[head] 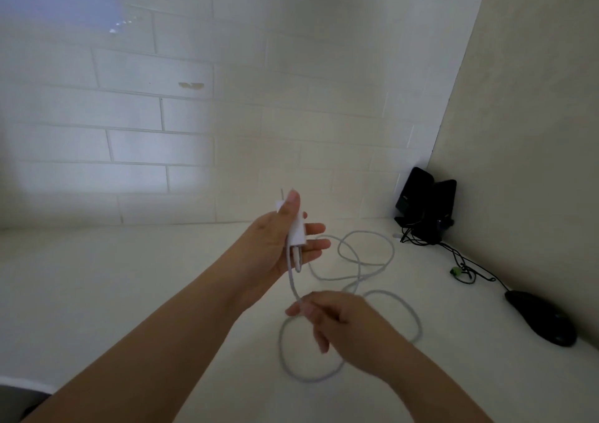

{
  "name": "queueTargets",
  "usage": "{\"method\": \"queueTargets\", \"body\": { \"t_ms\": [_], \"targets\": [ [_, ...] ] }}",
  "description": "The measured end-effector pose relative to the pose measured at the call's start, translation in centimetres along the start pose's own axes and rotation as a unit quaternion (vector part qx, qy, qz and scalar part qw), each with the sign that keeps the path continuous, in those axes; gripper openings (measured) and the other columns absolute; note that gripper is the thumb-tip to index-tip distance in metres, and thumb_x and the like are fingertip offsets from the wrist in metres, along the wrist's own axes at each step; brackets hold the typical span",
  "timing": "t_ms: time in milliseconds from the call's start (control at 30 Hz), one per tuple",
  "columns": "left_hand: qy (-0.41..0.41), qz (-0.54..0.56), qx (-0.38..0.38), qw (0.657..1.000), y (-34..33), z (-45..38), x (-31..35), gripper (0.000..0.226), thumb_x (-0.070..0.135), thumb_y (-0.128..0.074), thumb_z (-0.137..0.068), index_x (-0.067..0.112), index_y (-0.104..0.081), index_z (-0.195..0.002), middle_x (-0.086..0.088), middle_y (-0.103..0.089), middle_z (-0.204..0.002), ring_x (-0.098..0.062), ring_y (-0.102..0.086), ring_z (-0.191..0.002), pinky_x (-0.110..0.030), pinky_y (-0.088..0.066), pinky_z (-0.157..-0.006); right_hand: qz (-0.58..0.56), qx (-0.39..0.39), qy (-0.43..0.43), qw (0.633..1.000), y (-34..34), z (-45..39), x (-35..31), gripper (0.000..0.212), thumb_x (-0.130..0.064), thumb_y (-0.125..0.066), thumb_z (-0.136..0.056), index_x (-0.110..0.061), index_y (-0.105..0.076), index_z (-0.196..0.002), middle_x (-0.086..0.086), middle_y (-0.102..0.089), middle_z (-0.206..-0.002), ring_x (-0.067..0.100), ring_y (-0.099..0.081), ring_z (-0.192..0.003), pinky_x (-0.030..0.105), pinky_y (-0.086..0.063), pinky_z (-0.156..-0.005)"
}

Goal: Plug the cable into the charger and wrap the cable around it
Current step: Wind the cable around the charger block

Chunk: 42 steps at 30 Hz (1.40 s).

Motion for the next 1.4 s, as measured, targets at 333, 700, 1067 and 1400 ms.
{"method": "queueTargets", "body": {
  "t_ms": [333, 700, 1067, 1400],
  "targets": [
    [0.082, -0.074, -0.011, 0.994, 0.9, 2.0, -2.3, 0.065, 0.064, -0.048, -0.062, 0.011, -0.058, -0.097, -0.014, -0.069, -0.102, -0.028, -0.065, -0.103, -0.040, -0.051, -0.093, 0.198, 0.099, -0.004, 0.975, 3.3, -2.1, 0.0, 0.046, -0.039, -0.062, -0.090, -0.035, -0.037, -0.052, -0.007, -0.042, -0.049, 0.004, -0.039, -0.046, 0.027, -0.034, -0.056],
    [0.001, -0.389, -0.166, 0.906, -1.0, 3.6, -2.9, 0.036, 0.053, -0.051, -0.080, 0.040, -0.038, -0.111, 0.008, -0.065, -0.095, -0.003, -0.050, -0.061, -0.020, -0.044, -0.061, 0.291, 0.041, -0.098, 0.951, 6.5, -1.8, -0.3, 0.049, -0.047, -0.067, -0.079, -0.020, -0.037, -0.051, -0.006, -0.040, -0.053, 0.005, -0.033, -0.046, 0.023, -0.026, -0.047],
    [-0.145, -0.475, -0.079, 0.864, 0.4, 2.7, -4.1, 0.025, 0.040, -0.064, -0.077, 0.035, -0.041, -0.088, 0.017, -0.050, -0.091, 0.009, -0.049, -0.080, -0.008, -0.039, -0.071, -0.110, 0.072, -0.186, 0.974, 5.0, 0.0, -1.5, 0.025, -0.019, -0.051, -0.098, -0.005, -0.072, -0.098, -0.009, -0.045, -0.044, 0.003, -0.034, -0.035, 0.016, -0.031, -0.040],
    [-0.169, -0.415, -0.092, 0.889, -1.1, 3.1, -3.5, 0.012, 0.012, -0.062, -0.082, 0.012, -0.051, -0.076, 0.011, -0.050, -0.081, 0.006, -0.053, -0.074, -0.006, -0.042, -0.075, 0.245, 0.128, -0.107, 0.955, 2.2, 2.2, -4.8, 0.034, -0.020, -0.035, -0.102, -0.017, -0.045, -0.134, 0.006, -0.064, -0.124, 0.022, -0.060, -0.113, 0.030, -0.047, -0.090]
  ]
}}
Point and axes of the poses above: each hand's wrist, its own z-axis away from the middle knuckle, its own y-axis out of the back of the hand, x = y × z, the point moved 5 cm from there along -z, towards the middle knuckle
